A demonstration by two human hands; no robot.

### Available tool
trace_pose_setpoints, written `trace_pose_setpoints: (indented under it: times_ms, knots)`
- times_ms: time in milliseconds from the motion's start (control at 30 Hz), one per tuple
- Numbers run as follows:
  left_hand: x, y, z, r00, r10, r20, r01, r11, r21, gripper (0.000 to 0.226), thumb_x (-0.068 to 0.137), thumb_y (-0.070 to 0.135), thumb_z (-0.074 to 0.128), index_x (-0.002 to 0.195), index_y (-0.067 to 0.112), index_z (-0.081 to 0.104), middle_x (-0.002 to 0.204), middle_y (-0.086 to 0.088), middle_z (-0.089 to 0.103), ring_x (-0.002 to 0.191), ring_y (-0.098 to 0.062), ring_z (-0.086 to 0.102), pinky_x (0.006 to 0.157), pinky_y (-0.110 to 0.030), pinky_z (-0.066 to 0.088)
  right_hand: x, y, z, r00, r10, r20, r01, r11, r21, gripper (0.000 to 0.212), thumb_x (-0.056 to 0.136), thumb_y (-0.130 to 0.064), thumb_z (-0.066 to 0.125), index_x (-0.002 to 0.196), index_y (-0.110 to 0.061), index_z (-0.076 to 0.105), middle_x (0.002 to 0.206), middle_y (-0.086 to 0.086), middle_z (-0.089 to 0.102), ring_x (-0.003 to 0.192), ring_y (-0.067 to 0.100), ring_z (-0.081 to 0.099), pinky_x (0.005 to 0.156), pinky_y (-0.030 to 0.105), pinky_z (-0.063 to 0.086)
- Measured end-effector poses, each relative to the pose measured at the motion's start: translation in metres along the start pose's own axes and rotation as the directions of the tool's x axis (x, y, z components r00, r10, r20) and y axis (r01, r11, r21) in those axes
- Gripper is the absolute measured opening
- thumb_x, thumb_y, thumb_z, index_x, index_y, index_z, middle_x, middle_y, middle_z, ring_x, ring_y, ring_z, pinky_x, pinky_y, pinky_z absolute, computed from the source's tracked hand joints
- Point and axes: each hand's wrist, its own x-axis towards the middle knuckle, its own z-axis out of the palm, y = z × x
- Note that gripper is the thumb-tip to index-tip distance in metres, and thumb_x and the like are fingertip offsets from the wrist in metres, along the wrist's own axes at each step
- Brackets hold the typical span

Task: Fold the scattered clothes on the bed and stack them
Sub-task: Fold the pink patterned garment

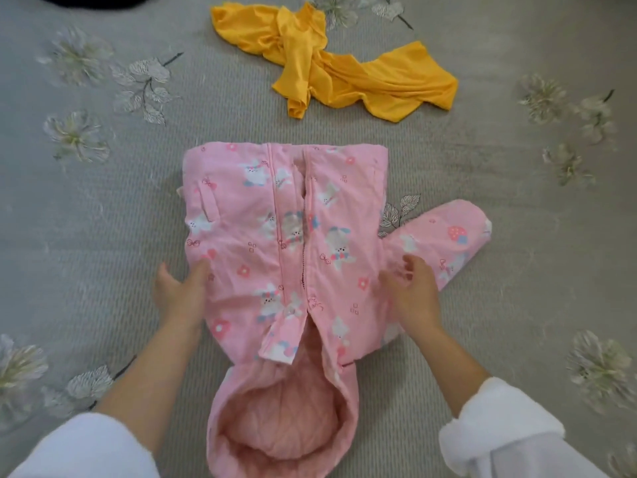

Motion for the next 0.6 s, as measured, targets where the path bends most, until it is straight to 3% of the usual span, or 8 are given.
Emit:
trace_pose_setpoints:
  times_ms: [67,167,233,300,367,433,533,600]
  knots:
    - [0.014,-0.004,0.005,0.991,-0.058,0.122,0.071,0.992,-0.101,0.093,0.083,0.035,0.069,0.152,0.019,0.009,0.147,-0.003,0.035,0.132,-0.021,0.041,0.106,-0.039,0.036,0.008,-0.005,0.007,0.987,-0.158,0.003,0.156,0.967,-0.200,0.067,0.084,-0.036,0.066,0.142,-0.019,0.039,0.143,0.002,0.041,0.132,0.022,0.039,0.108,0.042,0.031]
    - [0.017,-0.002,0.020,0.971,0.180,0.155,-0.196,0.976,0.096,0.071,0.078,0.035,0.070,0.140,0.016,0.039,0.128,-0.006,0.053,0.119,-0.027,0.053,0.102,-0.042,0.042,0.014,-0.012,0.026,0.869,-0.415,0.269,0.495,0.741,-0.455,0.074,0.088,-0.047,0.058,0.150,-0.031,0.023,0.160,-0.007,0.013,0.148,0.014,0.004,0.114,0.041,0.006]
    - [0.008,0.000,0.035,0.935,0.303,0.181,-0.345,0.894,0.286,0.069,0.073,0.045,0.058,0.133,0.013,0.049,0.120,-0.018,0.048,0.114,-0.034,0.048,0.102,-0.041,0.038,0.020,-0.008,0.037,0.814,-0.396,0.426,0.580,0.606,-0.544,0.074,0.091,-0.054,0.051,0.152,-0.034,0.014,0.161,-0.008,-0.005,0.148,0.015,-0.013,0.115,0.045,-0.002]
    - [-0.010,0.003,0.049,0.863,0.404,0.303,-0.500,0.764,0.408,0.063,0.075,0.055,0.049,0.129,0.023,0.056,0.126,-0.019,0.037,0.116,-0.033,0.037,0.102,-0.037,0.029,0.028,0.001,0.044,0.824,-0.270,0.497,0.559,0.525,-0.641,0.072,0.094,-0.056,0.042,0.153,-0.034,0.007,0.161,-0.007,-0.013,0.146,0.019,-0.020,0.114,0.055,-0.001]
    - [-0.021,0.004,0.057,0.827,0.449,0.339,-0.556,0.744,0.371,0.030,0.086,0.055,0.048,0.106,0.038,0.062,0.136,-0.015,0.032,0.125,-0.033,0.030,0.107,-0.039,0.025,0.033,0.009,0.045,0.843,-0.195,0.502,0.525,0.502,-0.687,0.071,0.095,-0.055,0.039,0.152,-0.034,0.003,0.161,-0.007,-0.014,0.146,0.020,-0.020,0.112,0.061,0.002]
    - [-0.018,0.010,0.060,0.886,0.415,0.206,-0.455,0.864,0.216,0.008,0.095,0.034,0.054,0.098,0.036,0.060,0.141,-0.013,0.029,0.130,-0.031,0.031,0.111,-0.039,0.025,0.032,0.011,0.041,0.862,-0.177,0.476,0.493,0.519,-0.699,0.072,0.093,-0.054,0.042,0.152,-0.034,0.006,0.161,-0.007,-0.011,0.147,0.021,-0.016,0.111,0.062,0.006]
    - [0.011,0.012,0.057,0.985,0.171,-0.030,-0.169,0.984,0.061,0.036,0.087,0.026,0.065,0.120,0.012,0.056,0.136,-0.015,0.036,0.116,-0.024,0.048,0.097,-0.032,0.042,0.031,0.008,0.040,0.887,-0.211,0.410,0.455,0.541,-0.707,0.079,0.086,-0.052,0.052,0.150,-0.027,0.012,0.160,-0.001,0.009,0.147,0.025,0.000,0.110,0.060,0.014]
    - [0.027,0.011,0.054,0.993,-0.107,0.042,0.112,0.983,-0.145,0.068,0.078,0.026,0.075,0.135,0.014,0.040,0.127,-0.013,0.050,0.101,-0.026,0.060,0.080,-0.037,0.051,0.030,0.001,0.044,0.881,-0.267,0.390,0.472,0.538,-0.699,0.090,0.081,-0.050,0.058,0.149,-0.031,0.002,0.150,0.003,0.029,0.142,0.033,0.016,0.108,0.058,0.021]
